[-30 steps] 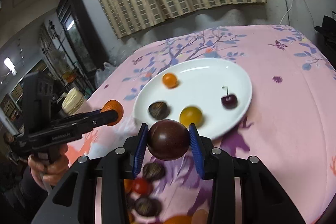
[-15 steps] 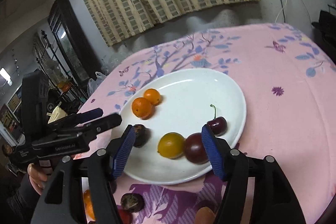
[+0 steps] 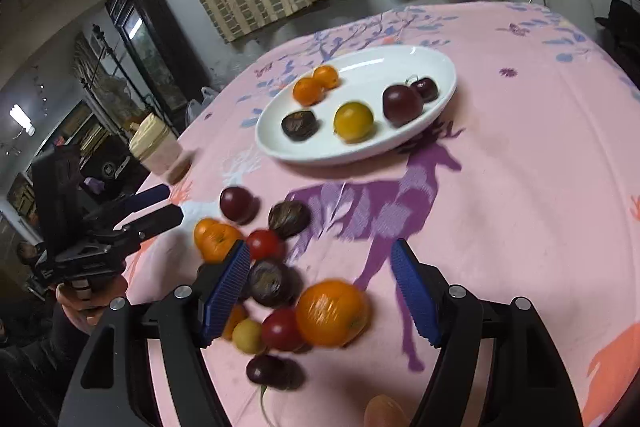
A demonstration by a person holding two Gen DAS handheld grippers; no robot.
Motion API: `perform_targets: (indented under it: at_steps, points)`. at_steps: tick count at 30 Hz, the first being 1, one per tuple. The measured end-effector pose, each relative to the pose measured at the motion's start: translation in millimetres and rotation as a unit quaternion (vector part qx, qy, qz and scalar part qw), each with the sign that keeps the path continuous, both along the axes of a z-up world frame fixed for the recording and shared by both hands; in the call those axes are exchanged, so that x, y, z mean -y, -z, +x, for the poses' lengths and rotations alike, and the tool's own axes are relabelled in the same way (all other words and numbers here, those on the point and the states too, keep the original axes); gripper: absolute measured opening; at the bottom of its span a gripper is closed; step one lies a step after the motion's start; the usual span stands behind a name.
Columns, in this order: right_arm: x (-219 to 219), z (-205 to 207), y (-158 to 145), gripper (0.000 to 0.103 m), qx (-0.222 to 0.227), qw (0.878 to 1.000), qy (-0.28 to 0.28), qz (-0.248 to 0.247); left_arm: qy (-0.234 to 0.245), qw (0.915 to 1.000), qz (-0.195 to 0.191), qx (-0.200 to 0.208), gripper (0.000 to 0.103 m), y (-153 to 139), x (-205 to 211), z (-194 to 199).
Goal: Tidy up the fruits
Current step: 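Grasp a yellow plum with the left tool while the right tool grasps a tangerine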
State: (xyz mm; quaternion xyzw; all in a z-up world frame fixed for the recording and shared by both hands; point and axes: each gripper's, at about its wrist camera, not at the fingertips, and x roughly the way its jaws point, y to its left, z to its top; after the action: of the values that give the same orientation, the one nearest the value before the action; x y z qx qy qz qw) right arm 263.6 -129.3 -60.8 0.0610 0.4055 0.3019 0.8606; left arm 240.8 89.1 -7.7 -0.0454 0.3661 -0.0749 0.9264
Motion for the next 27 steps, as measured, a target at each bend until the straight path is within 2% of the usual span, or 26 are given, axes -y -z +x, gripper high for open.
perform_targets:
  at_steps: [3,9,11,13,15,18,19,22,25,27]
  points:
    - [-1,-5,7,0.073,-0.013,1.000,0.002,-0.015,-0.003,0.9999,0.010,0.009,0.094,-1,2,-7]
    - [3,-6,20,0.053,-0.043,0.999,0.001,-0.023,-0.009,1.0000,0.001,0.003,0.094,0,-2,-12]
    - [1,-7,23,0.052,-0.051,0.998,-0.001,-0.027,-0.010,0.9999,0.003,0.007,0.094,-1,-2,-14]
    - [-2,-5,27,0.044,-0.059,0.998,-0.004,-0.037,-0.006,0.9999,0.001,0.008,0.094,-2,-2,-15]
    - [-2,-5,28,0.042,-0.061,0.998,-0.010,-0.034,0.004,1.0000,-0.002,0.007,0.094,-3,0,-17]
    - [1,-7,25,0.041,-0.054,0.998,-0.004,-0.030,0.052,0.9986,-0.008,-0.002,0.094,-2,11,-22]
    - [4,-7,23,0.041,-0.052,0.998,-0.001,-0.023,0.081,0.9967,-0.007,-0.004,0.094,-1,18,-26]
    - [10,-5,20,0.041,-0.050,0.999,0.009,-0.012,0.167,0.9859,0.016,-0.001,0.094,1,45,-42]
    - [12,-5,19,0.041,-0.052,0.999,0.013,-0.010,0.218,0.9722,0.077,0.038,0.083,2,70,-63]
    - [11,-5,19,0.041,-0.051,0.998,0.015,-0.013,0.240,0.9674,0.075,0.032,0.074,4,74,-67]
